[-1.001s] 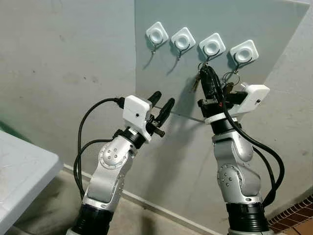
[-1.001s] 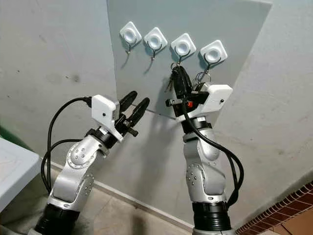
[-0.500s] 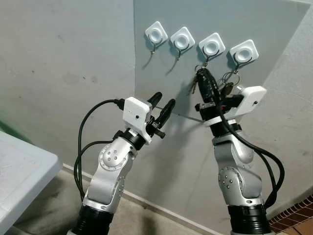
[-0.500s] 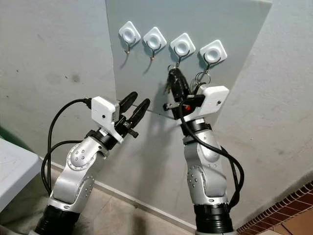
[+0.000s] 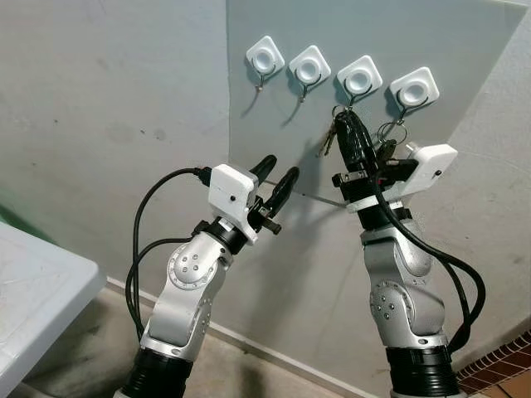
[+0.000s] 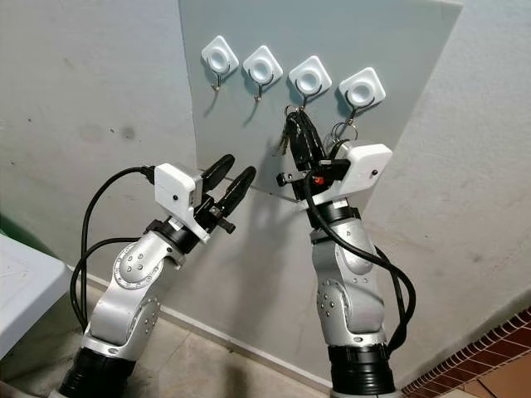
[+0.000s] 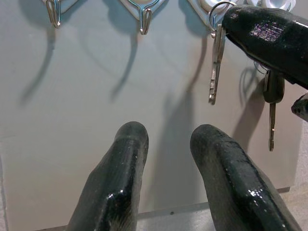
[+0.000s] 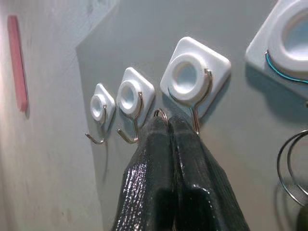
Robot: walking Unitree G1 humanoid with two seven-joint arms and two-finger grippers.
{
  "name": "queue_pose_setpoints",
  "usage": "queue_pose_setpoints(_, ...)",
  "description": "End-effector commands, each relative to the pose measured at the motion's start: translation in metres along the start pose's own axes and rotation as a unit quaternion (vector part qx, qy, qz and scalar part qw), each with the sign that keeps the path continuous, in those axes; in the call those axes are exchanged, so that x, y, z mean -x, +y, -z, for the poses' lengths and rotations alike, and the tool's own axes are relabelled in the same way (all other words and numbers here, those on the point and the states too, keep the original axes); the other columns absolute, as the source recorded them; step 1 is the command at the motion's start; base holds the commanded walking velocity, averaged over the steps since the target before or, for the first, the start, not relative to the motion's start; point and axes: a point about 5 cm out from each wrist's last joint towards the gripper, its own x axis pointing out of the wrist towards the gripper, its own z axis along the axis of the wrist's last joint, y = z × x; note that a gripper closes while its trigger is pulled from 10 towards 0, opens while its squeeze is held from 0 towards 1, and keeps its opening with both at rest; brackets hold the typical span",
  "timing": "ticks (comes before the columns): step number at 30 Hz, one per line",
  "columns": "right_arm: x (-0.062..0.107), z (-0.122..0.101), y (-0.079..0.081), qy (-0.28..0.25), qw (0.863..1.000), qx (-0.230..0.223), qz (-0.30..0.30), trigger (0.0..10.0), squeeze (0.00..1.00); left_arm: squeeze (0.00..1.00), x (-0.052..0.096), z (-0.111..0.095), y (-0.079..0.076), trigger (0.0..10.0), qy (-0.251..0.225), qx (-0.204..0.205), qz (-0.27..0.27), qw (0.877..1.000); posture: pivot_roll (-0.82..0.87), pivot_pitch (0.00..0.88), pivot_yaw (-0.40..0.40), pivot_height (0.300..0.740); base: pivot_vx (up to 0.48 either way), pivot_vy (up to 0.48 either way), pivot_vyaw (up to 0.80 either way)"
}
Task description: Hang keys on a hook
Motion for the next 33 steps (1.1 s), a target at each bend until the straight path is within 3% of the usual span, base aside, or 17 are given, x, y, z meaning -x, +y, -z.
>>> queue_pose_setpoints(1, -0.005, -0.010, -0.001, -0.022, 1.000, -0.012, 0.009, 10.0, 0.00, 0.00, -0.002, -0.004, -0.002, 10.0, -0.009, -0.002, 0.005, 1.000, 0.07, 0.000, -0.050, 0.740, 0.000, 0.000, 0.00)
queue_pose_setpoints(8, -0.006, -0.011, -0.008, -0.027, 0.997, -0.056, 0.038, 10.0, 0.00, 0.00, -0.002, -0.004, -0.002, 10.0, -0.009, -0.003, 0.004, 1.000, 0.07, 0.000, -0.051, 0.740, 0.000, 0.000, 0.00)
queue_pose_setpoints(15, -0.004, -0.010, -0.015, -0.035, 0.986, -0.145, 0.080, 10.0, 0.00, 0.00, -0.001, -0.003, -0.002, 10.0, -0.008, -0.001, 0.004, 1.000, 0.07, 0.000, -0.050, 0.740, 0.000, 0.000, 0.00)
queue_pose_setpoints(21, -0.003, -0.009, -0.017, -0.042, 0.969, -0.219, 0.102, 10.0, 0.00, 0.00, -0.001, -0.004, -0.002, 10.0, -0.007, -0.001, 0.003, 1.000, 0.08, 0.000, -0.049, 0.740, 0.000, 0.000, 0.00)
queue_pose_setpoints(23, -0.003, -0.007, -0.018, -0.042, 0.957, -0.264, 0.117, 10.0, 0.00, 0.00, -0.001, -0.004, -0.002, 10.0, -0.008, -0.001, 0.003, 1.000, 0.08, 0.000, -0.050, 0.740, 0.000, 0.000, 0.00)
queue_pose_setpoints(31, -0.002, -0.005, -0.018, -0.035, 0.933, -0.333, 0.132, 10.0, 0.00, 0.00, -0.001, -0.004, -0.002, 10.0, -0.008, -0.002, 0.003, 1.000, 0.08, 0.000, -0.050, 0.740, 0.000, 0.000, 0.00)
queue_pose_setpoints(33, -0.002, -0.005, -0.018, -0.033, 0.932, -0.335, 0.131, 10.0, 0.00, 0.00, -0.001, -0.004, -0.002, 10.0, -0.008, -0.002, 0.003, 1.000, 0.08, 0.000, -0.051, 0.740, 0.000, 0.000, 0.00)
